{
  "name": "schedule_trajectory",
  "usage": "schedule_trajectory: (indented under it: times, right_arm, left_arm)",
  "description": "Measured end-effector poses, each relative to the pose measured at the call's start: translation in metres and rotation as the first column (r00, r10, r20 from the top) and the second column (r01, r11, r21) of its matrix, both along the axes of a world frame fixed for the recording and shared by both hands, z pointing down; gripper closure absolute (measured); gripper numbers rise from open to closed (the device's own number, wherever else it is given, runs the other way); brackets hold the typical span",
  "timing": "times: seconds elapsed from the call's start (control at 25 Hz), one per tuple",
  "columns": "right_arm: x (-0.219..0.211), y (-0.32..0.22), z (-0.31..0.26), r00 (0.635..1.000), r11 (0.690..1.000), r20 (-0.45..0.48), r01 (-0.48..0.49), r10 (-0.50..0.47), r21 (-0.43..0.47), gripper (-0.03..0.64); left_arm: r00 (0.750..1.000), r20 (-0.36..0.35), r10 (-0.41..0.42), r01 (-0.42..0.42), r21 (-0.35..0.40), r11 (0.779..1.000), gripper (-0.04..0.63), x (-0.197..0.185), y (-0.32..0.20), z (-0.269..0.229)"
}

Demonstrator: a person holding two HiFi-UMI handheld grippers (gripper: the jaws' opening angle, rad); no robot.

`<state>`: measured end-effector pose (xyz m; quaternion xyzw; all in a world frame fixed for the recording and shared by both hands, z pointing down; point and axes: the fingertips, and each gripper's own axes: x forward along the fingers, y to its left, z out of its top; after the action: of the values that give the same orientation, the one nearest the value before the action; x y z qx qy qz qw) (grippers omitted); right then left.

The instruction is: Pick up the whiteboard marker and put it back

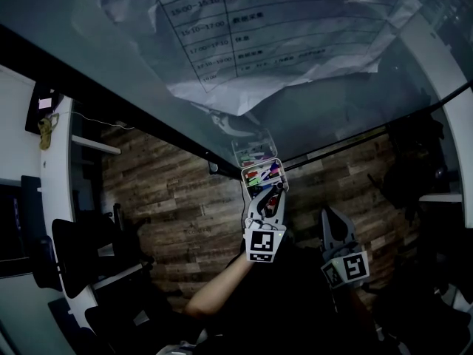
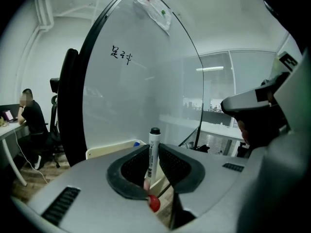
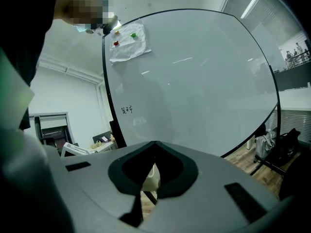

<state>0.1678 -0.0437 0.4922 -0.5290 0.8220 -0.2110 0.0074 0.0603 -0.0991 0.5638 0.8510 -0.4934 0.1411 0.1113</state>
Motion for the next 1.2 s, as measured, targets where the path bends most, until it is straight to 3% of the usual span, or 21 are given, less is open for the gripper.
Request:
schedule_trajectory:
  times: [1.2]
  right_arm:
    - [-0.028, 0.012, -0.019, 0.997, 0.994, 0.004, 0.076, -0.077, 0.08, 0.603]
  left_arm:
    - [0.993, -0.065, -0.096, 0.102, 0.101, 0.99, 0.523, -0.041, 0.023, -0.052]
